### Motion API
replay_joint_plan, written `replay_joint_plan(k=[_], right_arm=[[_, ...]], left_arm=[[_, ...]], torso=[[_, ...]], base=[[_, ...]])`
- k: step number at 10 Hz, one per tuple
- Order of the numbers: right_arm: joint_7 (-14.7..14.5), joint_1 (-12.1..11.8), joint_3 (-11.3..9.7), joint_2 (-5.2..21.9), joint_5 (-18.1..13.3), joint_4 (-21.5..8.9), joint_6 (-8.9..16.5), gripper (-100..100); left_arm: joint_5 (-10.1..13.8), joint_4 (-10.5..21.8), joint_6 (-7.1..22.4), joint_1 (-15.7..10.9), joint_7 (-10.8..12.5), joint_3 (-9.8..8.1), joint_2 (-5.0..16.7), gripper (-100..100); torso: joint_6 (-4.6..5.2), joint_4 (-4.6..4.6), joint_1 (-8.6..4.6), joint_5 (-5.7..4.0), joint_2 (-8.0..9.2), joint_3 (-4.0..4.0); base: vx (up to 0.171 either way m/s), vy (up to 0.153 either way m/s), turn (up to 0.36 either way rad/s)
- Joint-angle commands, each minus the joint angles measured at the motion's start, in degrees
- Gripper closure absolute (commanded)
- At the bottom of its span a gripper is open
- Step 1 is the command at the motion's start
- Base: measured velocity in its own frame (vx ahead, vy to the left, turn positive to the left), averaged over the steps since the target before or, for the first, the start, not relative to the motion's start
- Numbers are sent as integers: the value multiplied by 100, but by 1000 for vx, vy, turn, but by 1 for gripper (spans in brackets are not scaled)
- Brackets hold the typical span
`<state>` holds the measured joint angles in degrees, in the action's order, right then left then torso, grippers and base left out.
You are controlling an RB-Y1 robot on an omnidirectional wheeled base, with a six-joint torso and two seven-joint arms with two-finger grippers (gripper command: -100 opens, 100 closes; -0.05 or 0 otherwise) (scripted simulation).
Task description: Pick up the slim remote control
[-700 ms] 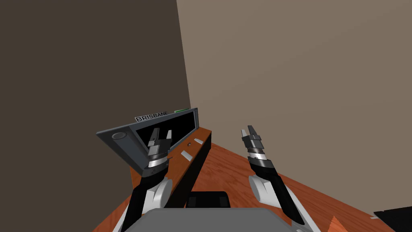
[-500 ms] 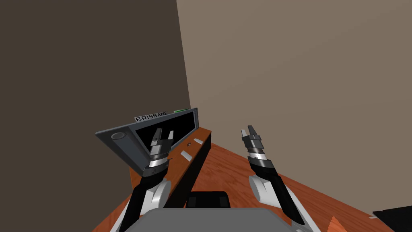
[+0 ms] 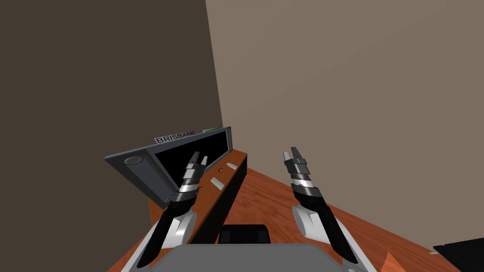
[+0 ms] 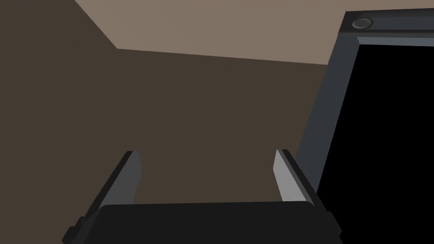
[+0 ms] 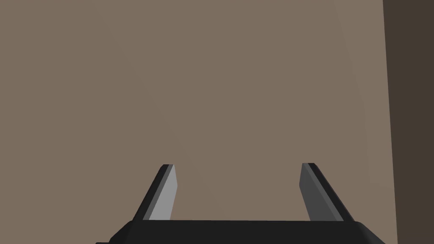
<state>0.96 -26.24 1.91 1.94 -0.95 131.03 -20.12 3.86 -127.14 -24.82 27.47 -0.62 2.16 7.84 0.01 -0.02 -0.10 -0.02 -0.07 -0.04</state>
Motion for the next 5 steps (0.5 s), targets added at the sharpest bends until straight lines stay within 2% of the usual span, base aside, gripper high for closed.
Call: replay_joint_plan(k=[1,2,3,4,5], right_arm=[[0,0,0,0,0,0,0,0],[0,0,0,0,0,0,0,0],[0,0,0,0,0,0,0,0],[0,0,0,0,0,0,0,0],[0,0,0,0,0,0,0,0]], left_arm=[[-17,26,177,-10,-13,-6,83,-100],[-29,157,381,-65,-17,-56,232,-100],[-29,157,402,-65,-17,-56,232,-100],[-38,303,636,-126,-26,-111,371,-100],[-38,303,648,-126,-26,-111,371,-100]], torso=[[0,0,0,0,0,0],[-1,0,1,0,0,0],[0,0,0,0,1,0],[-1,1,1,0,2,1],[0,0,0,0,0,0]], base=[[19,-27,-9],[12,-30,-24],[7,-27,-12],[16,-33,-32],[14,-24,-14]])
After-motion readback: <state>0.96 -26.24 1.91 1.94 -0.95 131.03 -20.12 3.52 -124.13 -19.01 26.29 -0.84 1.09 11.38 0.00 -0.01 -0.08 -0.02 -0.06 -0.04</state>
